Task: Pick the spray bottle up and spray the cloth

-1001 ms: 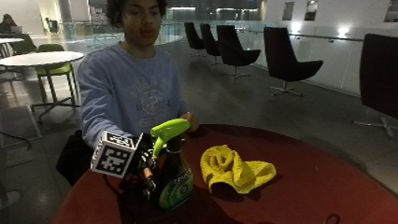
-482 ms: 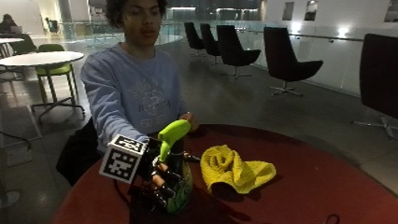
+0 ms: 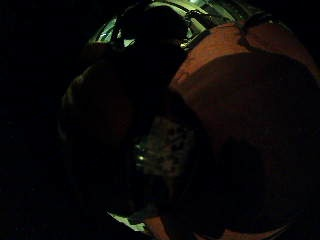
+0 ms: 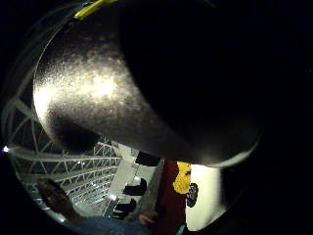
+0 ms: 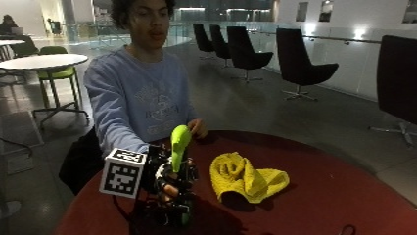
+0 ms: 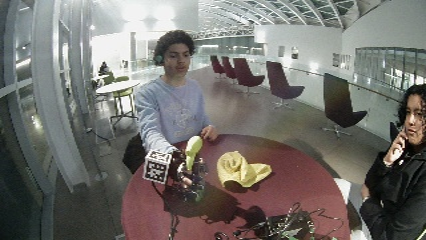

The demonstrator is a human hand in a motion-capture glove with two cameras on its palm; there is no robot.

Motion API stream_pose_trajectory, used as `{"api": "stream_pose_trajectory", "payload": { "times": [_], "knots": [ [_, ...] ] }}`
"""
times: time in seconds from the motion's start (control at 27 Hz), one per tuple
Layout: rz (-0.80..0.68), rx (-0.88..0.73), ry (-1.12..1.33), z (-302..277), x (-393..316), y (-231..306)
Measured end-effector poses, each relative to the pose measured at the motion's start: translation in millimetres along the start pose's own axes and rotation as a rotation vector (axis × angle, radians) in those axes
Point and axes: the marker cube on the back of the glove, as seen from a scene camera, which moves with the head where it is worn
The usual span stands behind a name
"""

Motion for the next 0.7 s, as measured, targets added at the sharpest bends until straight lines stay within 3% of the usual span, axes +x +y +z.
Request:
{"api": "stream_pose_trajectory", "payload": {
  "times": [0.26,0.7],
  "knots": [
    [-0.031,-0.135,0.006,-7,-2,-4],
    [0.038,-0.853,-0.1,-21,-56,46]
  ]
}}
